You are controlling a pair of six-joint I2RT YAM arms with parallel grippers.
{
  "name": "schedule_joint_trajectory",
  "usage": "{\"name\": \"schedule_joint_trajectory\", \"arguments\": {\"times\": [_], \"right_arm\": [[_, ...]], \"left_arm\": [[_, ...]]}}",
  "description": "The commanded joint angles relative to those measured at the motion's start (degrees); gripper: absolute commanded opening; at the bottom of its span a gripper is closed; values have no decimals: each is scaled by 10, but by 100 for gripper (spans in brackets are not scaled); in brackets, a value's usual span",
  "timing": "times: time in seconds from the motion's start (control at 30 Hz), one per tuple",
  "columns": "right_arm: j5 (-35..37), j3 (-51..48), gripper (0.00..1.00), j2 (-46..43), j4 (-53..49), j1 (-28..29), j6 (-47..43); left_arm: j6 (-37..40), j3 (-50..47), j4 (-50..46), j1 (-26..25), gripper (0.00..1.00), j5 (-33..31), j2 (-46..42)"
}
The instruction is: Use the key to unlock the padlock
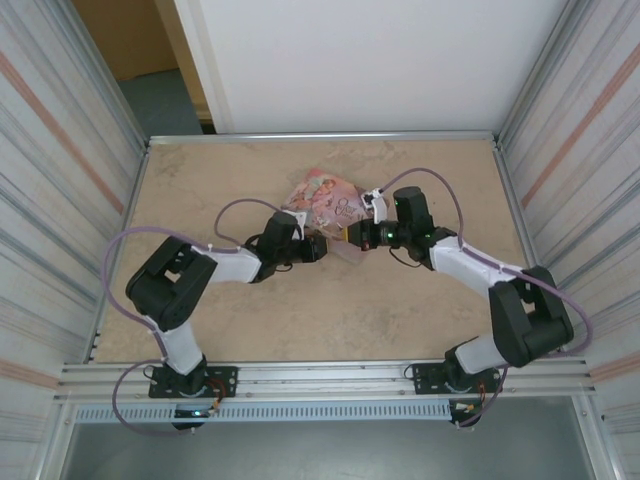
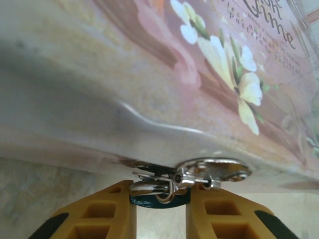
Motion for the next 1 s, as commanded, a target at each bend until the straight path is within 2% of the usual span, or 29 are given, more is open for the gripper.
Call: {"name": "schedule_joint_trajectory", "arguments": {"times": [0.0,0.2,0.37,0.73,0.97], "right_arm": [[38,-30,0,-42,-51,17,-35],[129,-96,0,-102,-61,74,-49],[189,-141,0,-118,-41,121,-49],[293,-161,0,-72,12,182,-76],[318,-153,0,-38,50,187,-83]], "left_arm": [[-28,27,-53,-3,15,30,-42],[-66,36,-87,-4,14,68,-60],[-84,53,-106,-6,12,95,-62],[-114,63,-133,-15,8,96,-75],[-125,65,-152,-22,7,87,-81]]}}
